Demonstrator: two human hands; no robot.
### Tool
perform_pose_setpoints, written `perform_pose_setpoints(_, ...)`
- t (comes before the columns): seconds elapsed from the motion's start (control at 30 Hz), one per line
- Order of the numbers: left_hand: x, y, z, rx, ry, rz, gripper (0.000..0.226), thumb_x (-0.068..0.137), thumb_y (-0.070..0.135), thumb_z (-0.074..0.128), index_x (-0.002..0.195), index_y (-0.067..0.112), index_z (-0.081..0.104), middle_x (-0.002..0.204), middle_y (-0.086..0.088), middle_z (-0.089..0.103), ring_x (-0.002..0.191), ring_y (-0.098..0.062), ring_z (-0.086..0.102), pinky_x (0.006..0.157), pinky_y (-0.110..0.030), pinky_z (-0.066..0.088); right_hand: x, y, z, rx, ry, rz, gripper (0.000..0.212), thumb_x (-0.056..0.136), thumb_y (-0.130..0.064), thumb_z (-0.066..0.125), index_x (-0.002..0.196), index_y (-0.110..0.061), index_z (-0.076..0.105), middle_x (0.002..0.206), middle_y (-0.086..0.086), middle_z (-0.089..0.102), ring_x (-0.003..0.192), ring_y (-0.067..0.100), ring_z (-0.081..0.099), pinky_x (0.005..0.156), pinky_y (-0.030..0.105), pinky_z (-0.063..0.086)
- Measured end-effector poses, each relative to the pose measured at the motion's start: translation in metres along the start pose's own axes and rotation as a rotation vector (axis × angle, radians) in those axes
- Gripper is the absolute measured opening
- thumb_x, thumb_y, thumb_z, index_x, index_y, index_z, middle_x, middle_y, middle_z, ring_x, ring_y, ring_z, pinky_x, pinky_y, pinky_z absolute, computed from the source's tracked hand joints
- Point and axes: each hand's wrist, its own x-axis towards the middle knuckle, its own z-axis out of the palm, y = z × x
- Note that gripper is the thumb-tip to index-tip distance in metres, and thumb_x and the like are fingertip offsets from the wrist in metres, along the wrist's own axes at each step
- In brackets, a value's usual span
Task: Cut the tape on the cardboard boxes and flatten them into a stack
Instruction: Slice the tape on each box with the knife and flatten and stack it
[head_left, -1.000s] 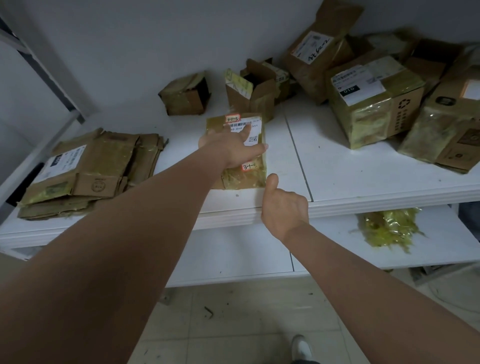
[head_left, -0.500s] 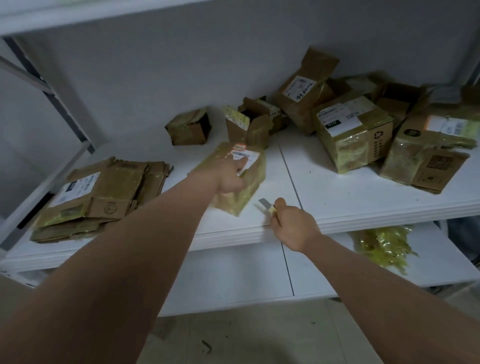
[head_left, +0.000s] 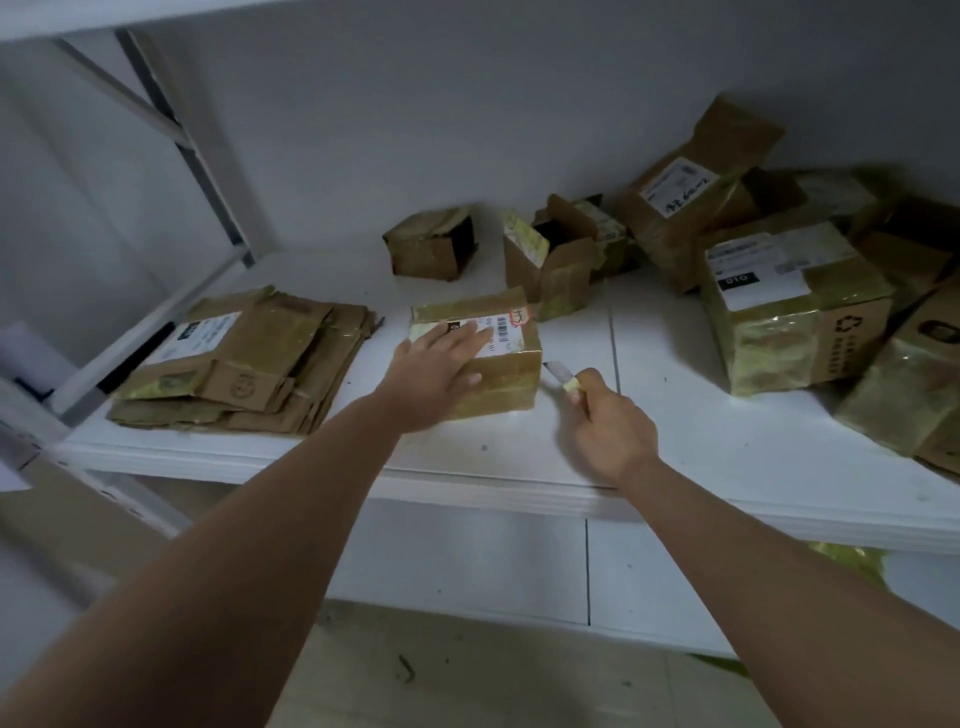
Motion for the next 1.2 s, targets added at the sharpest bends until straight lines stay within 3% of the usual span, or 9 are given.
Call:
perform_pose_setpoints(0.13, 0.0, -0.003, 0.003, -0.025, 0.036, 0.001, 0.051, 0.103, 0.037, 0.029, 0.152, 0.029, 0.022, 0.16, 0.002, 0.02, 0.146, -0.027, 0.017, 0.111, -0.057, 0.023, 0.009, 0.009, 0.006, -0.017, 0.003, -0.084, 0.023, 0.101, -0.036, 0.022, 0.109, -0.021, 0.039, 0.08, 0.004, 0.06, 0.069, 0.026, 0.053, 0.06, 0.032, 0.037)
perform_pose_setpoints(0.4, -0.003, 0.001, -0.001, -0.079, 0.047, -0.045, 0.064, 0.092, 0.055, 0.017, 0.15, 0.029, 0.026, 0.158, 0.001, 0.025, 0.146, -0.029, 0.019, 0.112, -0.055, 0.024, 0.015, 0.017, 0.003, -0.151, -0.061, -0.235, 0.014, 0.101, -0.03, 0.026, 0.103, -0.021, 0.036, 0.061, -0.004, 0.045, 0.06, 0.021, 0.05, 0.057, 0.029, 0.035)
perform_pose_setpoints(0.53, -0.005, 0.005, -0.004, -0.117, 0.006, -0.07, 0.057, 0.096, 0.048, 0.025, 0.151, 0.031, 0.023, 0.159, 0.004, 0.019, 0.148, -0.027, 0.011, 0.115, -0.056, 0.017, 0.015, 0.018, 0.0, -0.187, -0.11, -0.255, 0.015, 0.099, -0.024, 0.03, 0.112, -0.02, 0.038, 0.07, -0.001, 0.05, 0.065, 0.024, 0.052, 0.061, 0.03, 0.037)
perform_pose_setpoints(0.7, -0.007, 0.015, -0.011, -0.106, -0.049, -0.142, 0.054, 0.103, 0.03, 0.036, 0.152, 0.031, 0.014, 0.162, 0.0, 0.005, 0.149, -0.028, -0.003, 0.116, -0.057, 0.012, 0.011, 0.017, -0.006, -0.297, -0.226, -0.281, 0.027, 0.093, -0.017, 0.037, 0.12, -0.017, 0.04, 0.103, 0.009, 0.064, 0.092, 0.032, 0.061, 0.07, 0.032, 0.037)
perform_pose_setpoints(0.87, -0.01, 0.034, -0.017, -0.037, -0.099, -0.231, 0.058, 0.102, 0.031, 0.041, 0.153, 0.031, 0.013, 0.162, -0.002, 0.008, 0.148, -0.029, 0.006, 0.115, -0.054, 0.021, 0.004, 0.029, -0.005, -0.113, -0.046, -0.166, 0.027, 0.102, -0.032, 0.028, 0.117, -0.015, 0.042, 0.089, 0.005, 0.063, 0.075, 0.026, 0.058, 0.062, 0.029, 0.036)
perform_pose_setpoints(0.97, -0.01, 0.042, -0.032, 0.26, -0.094, -0.287, 0.065, 0.096, 0.048, 0.049, 0.152, 0.033, 0.021, 0.151, -0.004, 0.039, 0.13, -0.03, 0.045, 0.095, -0.038, 0.045, 0.0, 0.03, -0.002, -0.093, 0.064, -0.184, 0.028, 0.101, -0.034, 0.03, 0.114, -0.017, 0.048, 0.081, 0.001, 0.061, 0.071, 0.023, 0.057, 0.06, 0.028, 0.036)
perform_pose_setpoints(1.03, -0.011, 0.039, -0.042, 0.404, -0.114, -0.225, 0.066, 0.093, 0.055, 0.049, 0.15, 0.031, 0.026, 0.139, -0.003, 0.052, 0.114, -0.028, 0.056, 0.086, -0.035, 0.048, -0.002, 0.03, 0.0, -0.123, 0.125, -0.219, 0.026, 0.099, -0.034, 0.035, 0.11, -0.019, 0.054, 0.082, 0.001, 0.064, 0.072, 0.021, 0.057, 0.059, 0.026, 0.036)
perform_pose_setpoints(1.13, -0.017, 0.033, -0.041, 0.261, -0.149, -0.187, 0.068, 0.095, 0.043, 0.052, 0.153, 0.03, 0.019, 0.155, -0.003, 0.033, 0.129, -0.029, 0.045, 0.103, -0.036, 0.037, 0.001, 0.026, 0.003, -0.134, 0.155, -0.24, 0.024, 0.097, -0.032, 0.04, 0.104, -0.019, 0.06, 0.084, 0.001, 0.065, 0.073, 0.019, 0.057, 0.059, 0.025, 0.037)
perform_pose_setpoints(1.2, -0.022, 0.035, -0.034, 0.162, -0.104, -0.195, 0.064, 0.098, 0.036, 0.051, 0.153, 0.028, 0.02, 0.158, -0.004, 0.026, 0.136, -0.029, 0.038, 0.106, -0.036, 0.032, 0.003, 0.023, 0.005, -0.089, 0.164, -0.244, 0.018, 0.095, -0.026, 0.047, 0.099, -0.017, 0.062, 0.083, 0.002, 0.064, 0.075, 0.021, 0.058, 0.06, 0.025, 0.038)
